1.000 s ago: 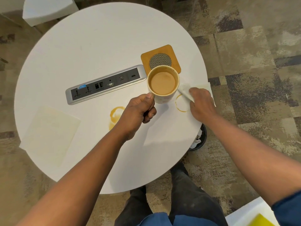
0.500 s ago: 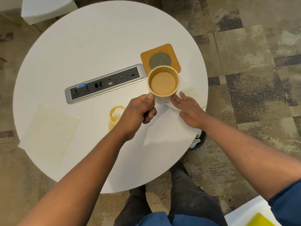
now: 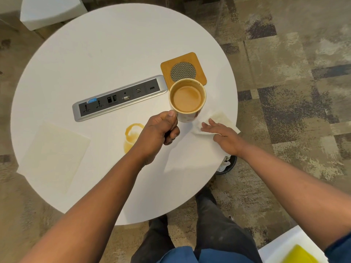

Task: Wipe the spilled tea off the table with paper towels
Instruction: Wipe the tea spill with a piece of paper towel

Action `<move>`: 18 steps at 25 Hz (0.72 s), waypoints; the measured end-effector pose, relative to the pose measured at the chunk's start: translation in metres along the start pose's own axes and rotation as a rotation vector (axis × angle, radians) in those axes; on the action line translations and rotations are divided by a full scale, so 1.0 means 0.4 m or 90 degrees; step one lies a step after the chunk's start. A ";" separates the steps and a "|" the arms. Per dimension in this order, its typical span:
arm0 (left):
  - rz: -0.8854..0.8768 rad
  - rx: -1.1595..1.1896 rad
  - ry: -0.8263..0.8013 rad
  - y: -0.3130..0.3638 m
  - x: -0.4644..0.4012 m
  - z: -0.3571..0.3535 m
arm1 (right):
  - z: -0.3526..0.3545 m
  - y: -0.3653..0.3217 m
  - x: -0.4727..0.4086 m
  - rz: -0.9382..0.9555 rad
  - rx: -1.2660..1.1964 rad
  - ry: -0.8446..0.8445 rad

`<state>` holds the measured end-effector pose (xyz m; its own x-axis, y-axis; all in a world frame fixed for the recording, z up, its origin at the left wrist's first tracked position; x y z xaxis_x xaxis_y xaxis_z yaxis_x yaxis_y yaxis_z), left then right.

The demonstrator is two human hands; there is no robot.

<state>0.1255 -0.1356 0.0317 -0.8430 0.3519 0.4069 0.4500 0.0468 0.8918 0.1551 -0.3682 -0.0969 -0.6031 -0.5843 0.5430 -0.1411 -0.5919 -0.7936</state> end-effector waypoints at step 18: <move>-0.006 -0.003 -0.003 0.004 -0.002 -0.012 | 0.095 0.034 0.055 -0.138 0.345 0.381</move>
<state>0.1255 -0.1404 0.0338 -0.8458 0.3563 0.3971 0.4402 0.0457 0.8967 0.1697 -0.4101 -0.0853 -0.9429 -0.1229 0.3095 0.0024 -0.9319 -0.3627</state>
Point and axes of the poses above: each hand's wrist, its own x-axis away from the middle knuckle, its own z-axis out of the back of the hand, y = z × x, the point moved 4 cm from there along -x, towards the middle knuckle, and after that the axes turned 10 degrees about -y, right-handed, at the moved point
